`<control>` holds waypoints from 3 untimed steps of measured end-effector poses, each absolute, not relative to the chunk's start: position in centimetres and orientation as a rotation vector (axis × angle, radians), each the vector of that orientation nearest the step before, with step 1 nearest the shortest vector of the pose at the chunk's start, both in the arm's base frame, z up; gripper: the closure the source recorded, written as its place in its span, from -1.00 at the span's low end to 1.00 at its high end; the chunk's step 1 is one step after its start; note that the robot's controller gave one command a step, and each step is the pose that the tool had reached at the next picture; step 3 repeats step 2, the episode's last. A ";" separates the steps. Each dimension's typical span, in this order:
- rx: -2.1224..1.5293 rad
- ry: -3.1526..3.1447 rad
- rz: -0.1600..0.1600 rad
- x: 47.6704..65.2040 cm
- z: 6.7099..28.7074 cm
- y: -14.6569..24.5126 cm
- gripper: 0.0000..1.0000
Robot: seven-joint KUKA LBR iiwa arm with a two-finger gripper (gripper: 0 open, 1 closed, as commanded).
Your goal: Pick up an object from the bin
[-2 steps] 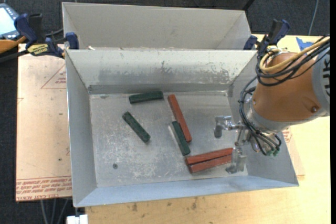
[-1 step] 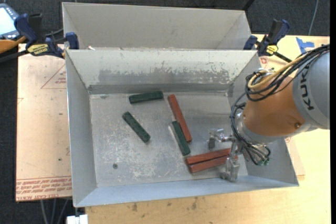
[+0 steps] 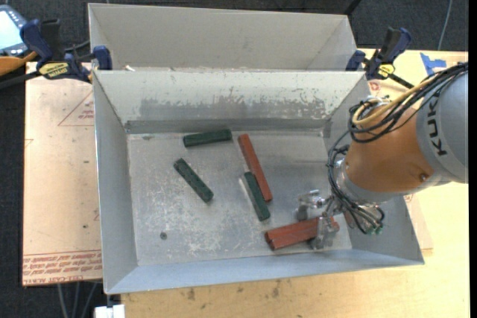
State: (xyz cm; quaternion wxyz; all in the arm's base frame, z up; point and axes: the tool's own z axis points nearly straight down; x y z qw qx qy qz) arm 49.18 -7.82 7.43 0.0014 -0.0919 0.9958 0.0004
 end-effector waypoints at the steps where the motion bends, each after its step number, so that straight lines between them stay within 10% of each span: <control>1: -0.284 3.117 0.001 51.4 16.9 -4.0 1.00; 2: -0.406 3.103 -0.001 51.8 24.6 -2.4 1.00; 3: -0.406 3.103 -0.001 51.8 24.6 -2.4 1.00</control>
Offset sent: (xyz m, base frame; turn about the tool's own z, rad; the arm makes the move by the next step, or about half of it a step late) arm 0.0194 0.0356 0.0907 0.0067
